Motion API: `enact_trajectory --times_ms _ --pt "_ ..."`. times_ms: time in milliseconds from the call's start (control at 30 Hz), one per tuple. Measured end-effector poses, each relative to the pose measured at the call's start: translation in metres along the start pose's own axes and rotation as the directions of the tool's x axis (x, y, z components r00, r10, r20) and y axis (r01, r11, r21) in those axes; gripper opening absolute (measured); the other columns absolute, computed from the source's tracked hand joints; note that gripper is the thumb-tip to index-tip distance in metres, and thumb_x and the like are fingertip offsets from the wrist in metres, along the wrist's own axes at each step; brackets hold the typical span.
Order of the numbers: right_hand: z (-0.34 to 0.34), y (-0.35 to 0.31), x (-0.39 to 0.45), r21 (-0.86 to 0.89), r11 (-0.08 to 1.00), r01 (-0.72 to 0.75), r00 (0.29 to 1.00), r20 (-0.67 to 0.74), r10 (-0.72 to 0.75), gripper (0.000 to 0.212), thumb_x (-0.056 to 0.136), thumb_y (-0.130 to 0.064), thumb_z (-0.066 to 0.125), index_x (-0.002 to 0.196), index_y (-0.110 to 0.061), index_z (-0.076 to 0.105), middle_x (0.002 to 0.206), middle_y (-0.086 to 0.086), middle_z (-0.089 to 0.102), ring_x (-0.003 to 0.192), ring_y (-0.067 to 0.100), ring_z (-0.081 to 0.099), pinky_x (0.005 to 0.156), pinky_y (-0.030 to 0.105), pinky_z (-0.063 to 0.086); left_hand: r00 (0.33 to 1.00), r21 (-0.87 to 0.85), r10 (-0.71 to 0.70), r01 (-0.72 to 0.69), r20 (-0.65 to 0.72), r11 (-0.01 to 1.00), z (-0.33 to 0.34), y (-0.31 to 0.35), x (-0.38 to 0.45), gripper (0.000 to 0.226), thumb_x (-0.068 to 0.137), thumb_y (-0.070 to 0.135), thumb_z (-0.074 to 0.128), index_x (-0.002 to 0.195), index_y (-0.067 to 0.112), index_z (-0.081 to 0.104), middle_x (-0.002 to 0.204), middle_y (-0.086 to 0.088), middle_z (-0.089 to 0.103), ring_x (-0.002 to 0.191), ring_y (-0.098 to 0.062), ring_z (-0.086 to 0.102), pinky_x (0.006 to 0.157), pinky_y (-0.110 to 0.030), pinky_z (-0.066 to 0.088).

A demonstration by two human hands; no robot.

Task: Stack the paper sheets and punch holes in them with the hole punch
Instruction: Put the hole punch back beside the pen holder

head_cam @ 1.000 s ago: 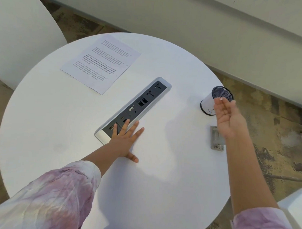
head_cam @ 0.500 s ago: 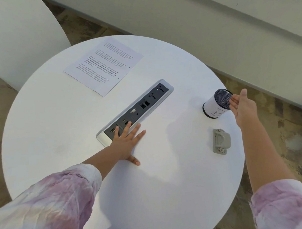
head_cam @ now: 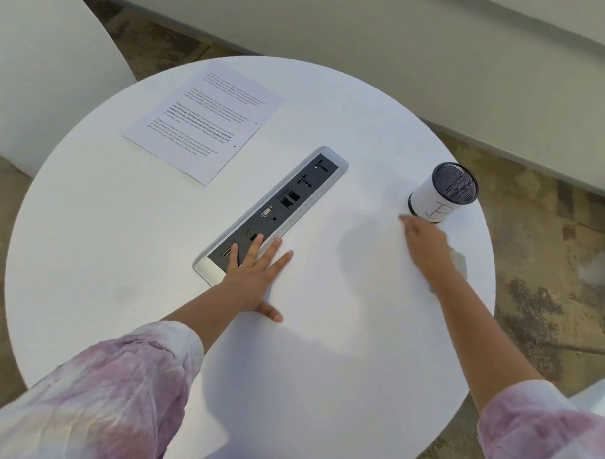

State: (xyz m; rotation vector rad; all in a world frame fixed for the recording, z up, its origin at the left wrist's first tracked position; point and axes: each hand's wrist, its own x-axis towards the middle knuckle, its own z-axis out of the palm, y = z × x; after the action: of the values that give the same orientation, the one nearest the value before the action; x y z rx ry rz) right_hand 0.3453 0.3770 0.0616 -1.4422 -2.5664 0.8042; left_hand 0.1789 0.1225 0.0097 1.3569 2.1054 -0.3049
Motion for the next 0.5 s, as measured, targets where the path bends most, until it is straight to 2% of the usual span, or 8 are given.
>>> enact_trajectory --times_ms 67,133,200,267,367,433,500 --pt "0.023 0.010 -0.010 -0.114 0.994 0.005 0.981 0.193 0.017 0.040 0.098 -0.016 0.034 0.136 -0.006 0.042 0.146 0.014 0.039 0.136 0.026 0.035 0.108 0.028 0.023 1.000 -0.005 0.001 -0.001 -0.007 1.000 0.000 0.000 0.000 0.126 0.056 0.079 0.058 0.142 0.035 -0.022 0.150 0.004 -0.034 0.136 -0.030 -0.033 0.107 -0.063 -0.010" --pt "0.046 0.019 -0.025 -0.195 0.981 0.007 0.959 0.279 0.048 0.050 0.099 -0.024 0.032 0.145 -0.006 0.022 0.156 0.013 0.014 0.145 0.026 0.013 0.115 0.034 0.013 1.000 -0.004 0.002 -0.002 -0.005 1.000 0.000 0.000 0.000 0.126 0.057 0.079 0.058 0.142 0.035 -0.023 0.150 0.004 -0.034 0.136 -0.029 -0.034 0.107 -0.063 -0.010" --pt "0.063 0.022 -0.044 -0.275 0.960 0.058 0.962 0.271 0.020 0.062 0.098 -0.036 0.031 0.147 -0.004 0.009 0.157 0.016 0.000 0.145 0.029 -0.001 0.117 0.040 0.005 1.000 -0.003 -0.001 0.001 0.000 1.000 0.000 -0.001 0.000 0.125 0.057 0.079 0.058 0.141 0.035 -0.024 0.150 0.005 -0.035 0.136 -0.029 -0.035 0.107 -0.063 -0.011" --pt "0.076 0.022 -0.064 -0.316 0.943 0.108 0.971 0.237 -0.032 0.073 0.095 -0.049 0.025 0.147 -0.003 0.003 0.157 0.018 -0.004 0.145 0.031 -0.005 0.117 0.040 0.000 1.000 -0.002 -0.003 0.003 0.005 1.000 -0.001 -0.001 0.000 0.125 0.058 0.078 0.059 0.141 0.035 -0.024 0.149 0.005 -0.036 0.135 -0.029 -0.035 0.106 -0.062 -0.012" --pt "0.091 0.024 -0.093 -0.322 0.925 0.199 0.963 0.241 -0.123 0.096 0.076 -0.070 -0.010 0.146 -0.005 -0.005 0.156 0.014 -0.011 0.144 0.027 -0.014 0.115 0.037 -0.010 1.000 -0.001 -0.004 0.004 0.007 1.000 -0.001 0.000 -0.001 0.124 0.058 0.077 0.059 0.141 0.035 -0.024 0.149 0.005 -0.036 0.135 -0.028 -0.036 0.107 -0.062 -0.012" --pt "0.098 0.027 -0.107 -0.317 0.905 0.283 0.940 0.280 -0.195 0.096 0.071 -0.072 -0.019 0.143 -0.008 -0.014 0.152 0.007 -0.019 0.141 0.021 -0.020 0.115 0.036 -0.013 1.000 0.004 -0.007 0.007 0.006 1.000 -0.002 0.000 -0.001 0.124 0.058 0.078 0.058 0.140 0.035 -0.025 0.149 0.005 -0.036 0.135 -0.028 -0.036 0.107 -0.062 -0.011" --pt "0.097 0.027 -0.116 -0.185 0.935 0.302 0.929 0.279 -0.245 0.085 0.079 -0.069 -0.010 0.143 -0.013 -0.013 0.152 -0.002 -0.017 0.141 0.015 -0.019 0.117 0.033 -0.012 1.000 0.012 -0.010 0.010 0.006 1.000 -0.002 0.001 -0.001 0.124 0.058 0.078 0.057 0.141 0.035 -0.025 0.149 0.005 -0.036 0.135 -0.028 -0.035 0.107 -0.062 -0.011"
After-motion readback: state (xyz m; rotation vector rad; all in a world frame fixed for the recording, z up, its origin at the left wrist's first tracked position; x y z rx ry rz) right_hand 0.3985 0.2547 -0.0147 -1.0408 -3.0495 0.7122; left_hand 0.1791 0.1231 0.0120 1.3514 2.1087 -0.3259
